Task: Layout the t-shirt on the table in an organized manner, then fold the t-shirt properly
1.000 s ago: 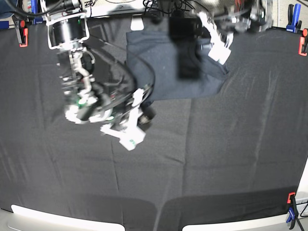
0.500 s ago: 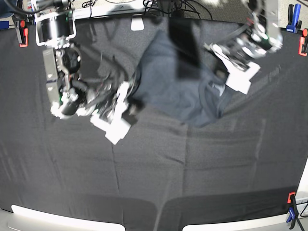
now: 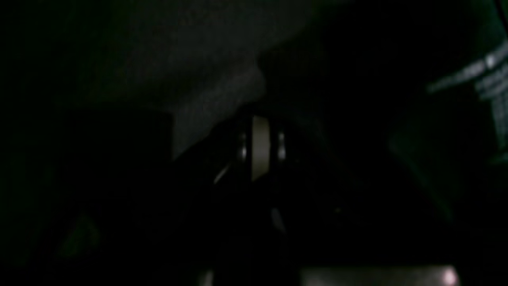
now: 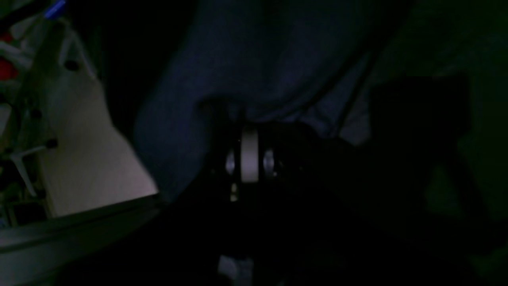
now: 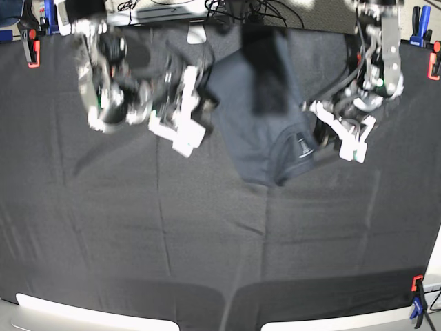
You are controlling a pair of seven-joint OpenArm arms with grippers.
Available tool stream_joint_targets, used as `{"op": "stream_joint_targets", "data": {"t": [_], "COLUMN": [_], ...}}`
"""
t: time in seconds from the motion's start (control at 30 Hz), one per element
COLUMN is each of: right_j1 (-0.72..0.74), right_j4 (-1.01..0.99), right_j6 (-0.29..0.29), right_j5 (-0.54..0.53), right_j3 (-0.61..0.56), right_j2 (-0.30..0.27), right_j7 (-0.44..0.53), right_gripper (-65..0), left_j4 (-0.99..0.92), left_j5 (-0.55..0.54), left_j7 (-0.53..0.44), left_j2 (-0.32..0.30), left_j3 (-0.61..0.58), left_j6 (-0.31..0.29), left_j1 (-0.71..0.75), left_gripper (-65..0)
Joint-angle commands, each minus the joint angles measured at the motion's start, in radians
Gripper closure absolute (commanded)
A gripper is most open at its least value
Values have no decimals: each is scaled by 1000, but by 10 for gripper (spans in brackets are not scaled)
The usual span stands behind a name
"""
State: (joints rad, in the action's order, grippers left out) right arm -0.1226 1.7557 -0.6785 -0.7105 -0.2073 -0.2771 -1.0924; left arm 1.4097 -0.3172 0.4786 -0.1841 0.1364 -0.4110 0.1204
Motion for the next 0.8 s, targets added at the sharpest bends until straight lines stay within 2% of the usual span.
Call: {"op": "stream_joint_targets", "data": {"t": [0.0, 0.13, 0.23, 0.3, 0.47, 0.63, 0.77], "right_j1": [0, -24, -31, -39, -47, -47, -58], "right_j4": [30, 41, 41, 41, 41, 52, 89], "right_j6": [-20, -20, -20, -20, -20, -20, -20], "right_j5": [-29, -26, -27, -27, -26, -26, -26], "right_j3": [4, 3, 3, 3, 34, 174, 325], "right_j2": [0, 10, 19, 19, 14, 14, 17], "right_j7": [32, 38, 37, 38, 37, 45, 44], "right_gripper": [0, 0, 0, 0, 0, 0, 0], "left_j4": [7, 7, 8, 8, 34, 195, 353], "left_j5": [1, 1, -5, -7, -6, -9, -77], "left_j7": [6, -5, -5, -5, 6, 5, 7], "left_j2": [0, 21, 35, 37, 19, 3, 3], "left_j3": [0, 0, 0, 0, 2, 45, 142], "left_j6": [0, 0, -24, -55, -56, -56, -56], "left_j1": [-19, -47, -64, -68, -58, 32, 144], "left_gripper": [0, 0, 0, 0, 0, 0, 0]}}
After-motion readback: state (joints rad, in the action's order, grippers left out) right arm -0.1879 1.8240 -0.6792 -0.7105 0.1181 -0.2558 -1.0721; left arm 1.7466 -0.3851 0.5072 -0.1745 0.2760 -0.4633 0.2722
